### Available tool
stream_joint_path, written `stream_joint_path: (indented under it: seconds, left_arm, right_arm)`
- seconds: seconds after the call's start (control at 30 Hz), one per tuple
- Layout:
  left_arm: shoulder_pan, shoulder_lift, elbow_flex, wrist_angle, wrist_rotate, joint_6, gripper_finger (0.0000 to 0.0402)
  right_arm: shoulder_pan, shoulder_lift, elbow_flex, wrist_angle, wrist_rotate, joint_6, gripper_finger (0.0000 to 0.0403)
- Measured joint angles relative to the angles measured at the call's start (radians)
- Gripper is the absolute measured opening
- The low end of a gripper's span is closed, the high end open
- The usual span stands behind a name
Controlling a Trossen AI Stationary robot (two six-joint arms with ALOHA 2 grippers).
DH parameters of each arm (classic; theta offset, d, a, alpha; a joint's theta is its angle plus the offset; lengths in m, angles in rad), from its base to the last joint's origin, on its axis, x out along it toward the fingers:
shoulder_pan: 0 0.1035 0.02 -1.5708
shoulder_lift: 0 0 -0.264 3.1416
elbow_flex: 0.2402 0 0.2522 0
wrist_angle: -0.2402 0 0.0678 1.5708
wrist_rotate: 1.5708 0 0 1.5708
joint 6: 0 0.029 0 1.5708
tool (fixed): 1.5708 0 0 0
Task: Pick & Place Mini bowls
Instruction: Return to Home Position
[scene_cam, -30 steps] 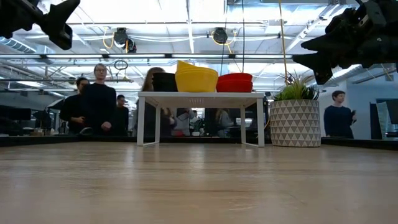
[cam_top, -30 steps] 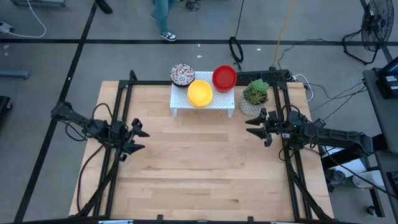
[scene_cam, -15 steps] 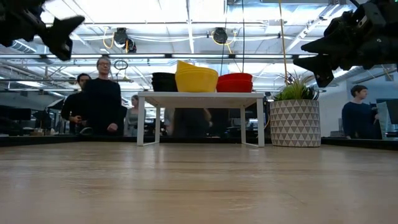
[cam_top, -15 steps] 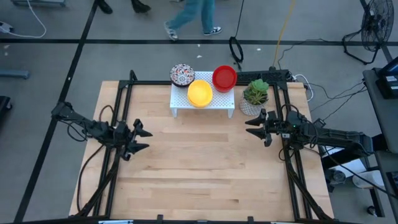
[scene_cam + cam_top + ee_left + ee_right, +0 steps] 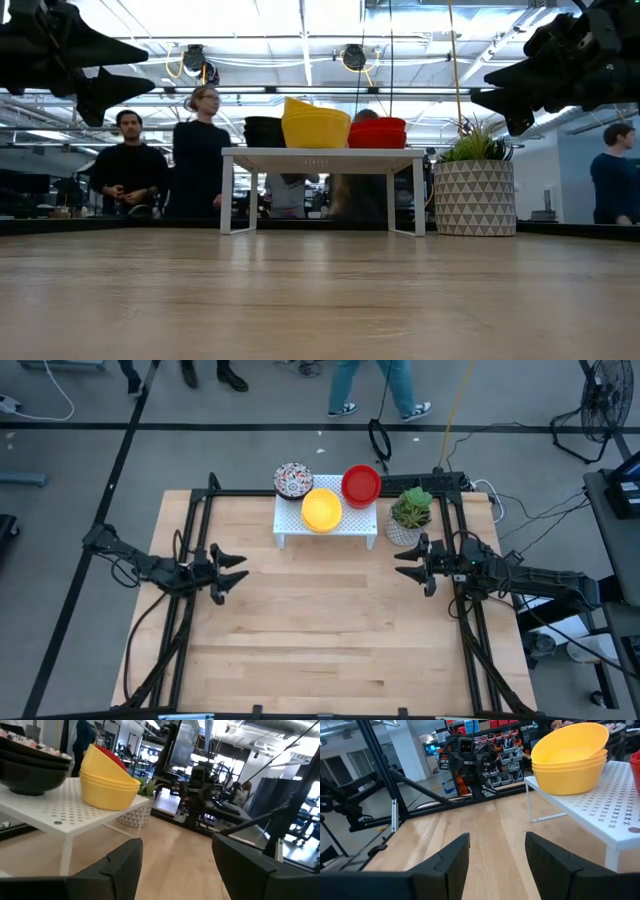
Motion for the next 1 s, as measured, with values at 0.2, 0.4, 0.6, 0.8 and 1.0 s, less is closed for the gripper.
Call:
stream_joint_path:
  seconds: [0.2,0.4,0.6,0.8,1.0]
  left_arm:
    - [0.000,0.000,0.000,0.000,0.000,-0.023,0.0241]
    - [0.000,0.000,0.000,0.000,0.001,-0.026,0.0241]
    - [0.000,0.000,0.000,0.000,0.001,-0.024,0.0241]
    - [0.000,0.000,0.000,0.000,0.001,-0.025,0.0241]
    - [0.000,0.000,0.000,0.000,0.002,-0.025,0.0241]
  right_arm:
    - [0.000,0.000,0.000,0.000,-0.003,0.012,0.0183]
    - [0.000,0.000,0.000,0.000,-0.005,0.017,0.0183]
    - [0.000,0.000,0.000,0.000,-0.005,0.017,0.0183]
    - [0.000,0.000,0.000,0.000,-0.005,0.017,0.0183]
    - [0.000,0.000,0.000,0.000,-0.006,0.017,0.0183]
